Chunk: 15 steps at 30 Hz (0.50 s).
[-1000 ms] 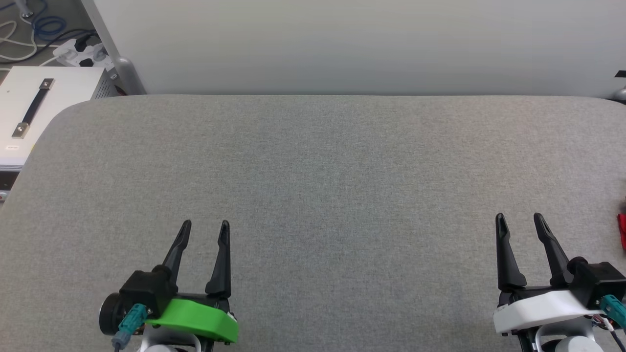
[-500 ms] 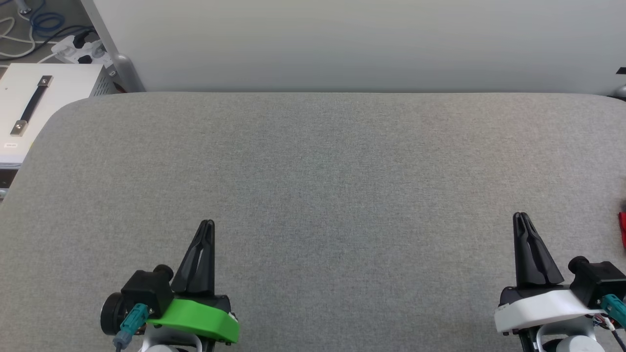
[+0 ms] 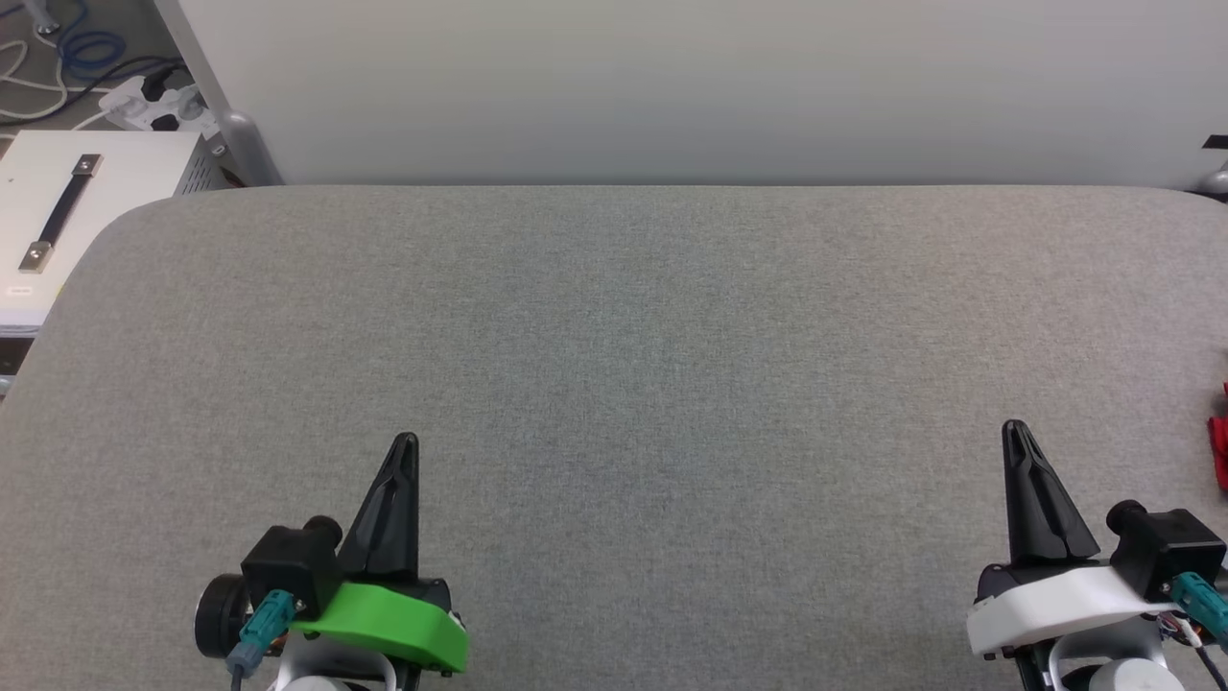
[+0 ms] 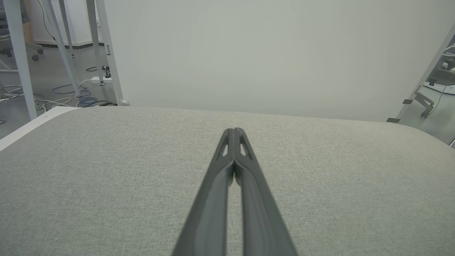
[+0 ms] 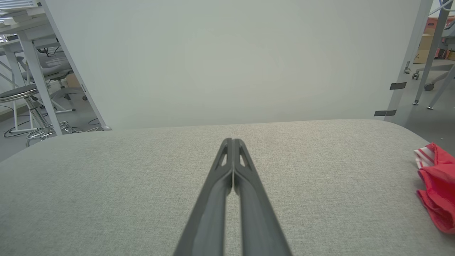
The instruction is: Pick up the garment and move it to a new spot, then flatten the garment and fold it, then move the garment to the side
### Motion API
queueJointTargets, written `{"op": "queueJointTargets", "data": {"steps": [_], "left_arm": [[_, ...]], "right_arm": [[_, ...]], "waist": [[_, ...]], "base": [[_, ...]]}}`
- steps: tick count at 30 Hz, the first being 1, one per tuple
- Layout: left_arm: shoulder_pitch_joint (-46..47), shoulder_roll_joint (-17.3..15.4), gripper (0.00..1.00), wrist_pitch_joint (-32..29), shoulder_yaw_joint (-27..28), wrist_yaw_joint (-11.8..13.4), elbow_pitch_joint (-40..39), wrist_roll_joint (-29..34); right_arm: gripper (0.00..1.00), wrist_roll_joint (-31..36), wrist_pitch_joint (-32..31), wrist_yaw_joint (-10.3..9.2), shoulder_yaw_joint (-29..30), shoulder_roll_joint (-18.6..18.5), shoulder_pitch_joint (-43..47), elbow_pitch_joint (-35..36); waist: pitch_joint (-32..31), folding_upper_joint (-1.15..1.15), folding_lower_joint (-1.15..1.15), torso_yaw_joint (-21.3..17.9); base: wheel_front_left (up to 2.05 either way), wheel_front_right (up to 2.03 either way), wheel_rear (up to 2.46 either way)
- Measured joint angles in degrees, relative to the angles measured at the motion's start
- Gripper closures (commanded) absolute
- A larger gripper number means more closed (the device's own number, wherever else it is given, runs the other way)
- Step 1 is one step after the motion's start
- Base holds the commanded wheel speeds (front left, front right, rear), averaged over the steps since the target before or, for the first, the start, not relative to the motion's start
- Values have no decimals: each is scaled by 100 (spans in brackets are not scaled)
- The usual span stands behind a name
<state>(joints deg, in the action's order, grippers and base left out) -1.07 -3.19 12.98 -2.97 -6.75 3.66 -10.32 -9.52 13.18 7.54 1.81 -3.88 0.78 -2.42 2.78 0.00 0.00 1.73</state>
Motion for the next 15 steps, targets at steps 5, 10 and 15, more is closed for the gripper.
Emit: {"op": "queueJointTargets", "data": {"steps": [5,10,15], "left_arm": [[1,0,100,-56,11,33,-20,38],[1,0,100,-101,23,48,-35,78],[1,0,100,-156,35,94,-49,130]], "right_arm": [[100,38,-62,0,-5,0,0,3],[100,85,-115,0,-10,2,0,8],[100,120,-186,0,-16,3,-1,11]], "waist": [[-12,0,0,-7],[-25,0,0,-15],[-38,0,0,-23]], "base": [[0,0,0],[0,0,0],[0,0,0]]}}
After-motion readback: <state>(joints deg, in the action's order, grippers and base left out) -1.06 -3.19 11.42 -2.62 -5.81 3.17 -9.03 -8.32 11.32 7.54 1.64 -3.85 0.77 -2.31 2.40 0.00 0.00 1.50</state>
